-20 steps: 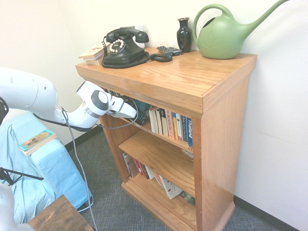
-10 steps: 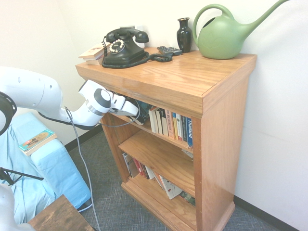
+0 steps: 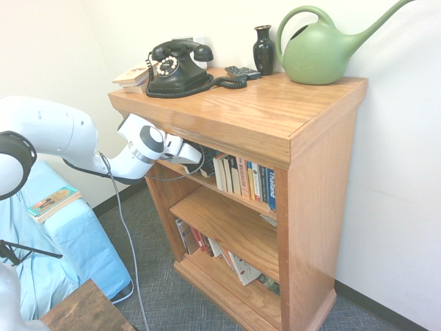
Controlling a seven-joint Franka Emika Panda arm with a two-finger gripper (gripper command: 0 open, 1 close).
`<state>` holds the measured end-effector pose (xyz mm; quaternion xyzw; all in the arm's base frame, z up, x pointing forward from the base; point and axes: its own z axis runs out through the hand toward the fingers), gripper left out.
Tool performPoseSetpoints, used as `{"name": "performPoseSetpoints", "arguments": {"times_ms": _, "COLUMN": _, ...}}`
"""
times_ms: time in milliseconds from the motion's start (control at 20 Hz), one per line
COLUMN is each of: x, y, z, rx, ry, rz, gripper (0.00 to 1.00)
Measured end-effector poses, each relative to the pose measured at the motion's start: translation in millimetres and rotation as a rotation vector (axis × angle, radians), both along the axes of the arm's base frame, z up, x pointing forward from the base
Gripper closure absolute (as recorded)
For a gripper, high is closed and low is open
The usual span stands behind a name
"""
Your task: Put the book on the shelf
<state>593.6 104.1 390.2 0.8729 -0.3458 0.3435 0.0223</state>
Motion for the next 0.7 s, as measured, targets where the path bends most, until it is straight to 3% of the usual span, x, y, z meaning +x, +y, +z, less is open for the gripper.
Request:
{"name": "performPoseSetpoints", "arguments": {"times_ms": 300, "x": -31, "y": -14, "z": 2, "rx": 0.019, "ry": -0.021, "rz": 0.029, "gripper": 0.00}}
{"name": "performPoseSetpoints", "arguments": {"times_ms": 550, "x": -100, "y": -24, "z": -19, "rx": 0.046, "ry": 0.048, "rz": 0.048, "gripper": 0.00}}
{"name": "performPoseSetpoints", "arguments": {"times_ms": 700, "x": -142, "y": -43, "z": -17, "rx": 0.072, "ry": 0.046, "rz": 0.050, "gripper": 0.00}}
